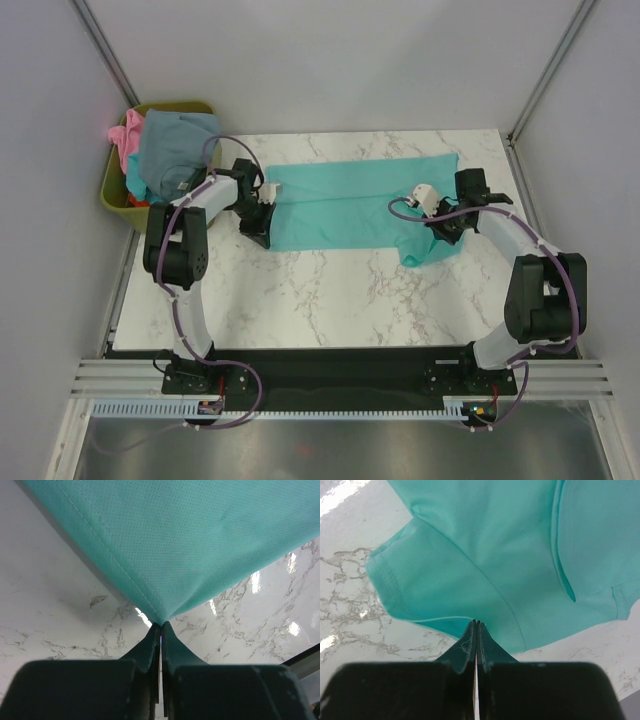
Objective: Fold and stack the t-shirts
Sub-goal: Fold the tshirt
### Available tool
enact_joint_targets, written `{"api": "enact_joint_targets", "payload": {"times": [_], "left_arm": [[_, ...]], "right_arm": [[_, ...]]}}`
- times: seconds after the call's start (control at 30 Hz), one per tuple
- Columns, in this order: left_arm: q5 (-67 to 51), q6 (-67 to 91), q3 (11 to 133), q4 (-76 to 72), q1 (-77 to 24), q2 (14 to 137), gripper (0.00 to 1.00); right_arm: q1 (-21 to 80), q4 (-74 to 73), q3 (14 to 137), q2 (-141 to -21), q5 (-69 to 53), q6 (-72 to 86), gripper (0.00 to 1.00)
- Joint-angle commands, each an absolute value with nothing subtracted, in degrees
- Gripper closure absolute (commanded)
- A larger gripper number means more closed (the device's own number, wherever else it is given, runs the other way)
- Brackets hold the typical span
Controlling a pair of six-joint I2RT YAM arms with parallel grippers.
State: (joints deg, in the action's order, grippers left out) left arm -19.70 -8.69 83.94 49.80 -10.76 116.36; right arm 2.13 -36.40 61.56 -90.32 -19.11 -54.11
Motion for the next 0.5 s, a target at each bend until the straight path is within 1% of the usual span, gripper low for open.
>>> {"api": "enact_joint_targets", "payload": {"times": [0.0,0.23,0.47], "left_arm": [[-18.8,-10.8,88.1,51.8,-10.3,111.7,0.98],[-16.6,-13.7,95.4,54.2,-9.9,112.6,0.98],[-16.8,-15.6,103.7,58.0,-10.0,116.7,0.98]], "right_arm": [[2.1,-32.6,65.2,-89.7,-18.3,-49.8,1.0],[1.5,-28.2,69.2,-90.2,-17.1,-43.7,1.0],[0.8,-24.0,76.1,-93.9,-15.7,-39.2,1.0]]}}
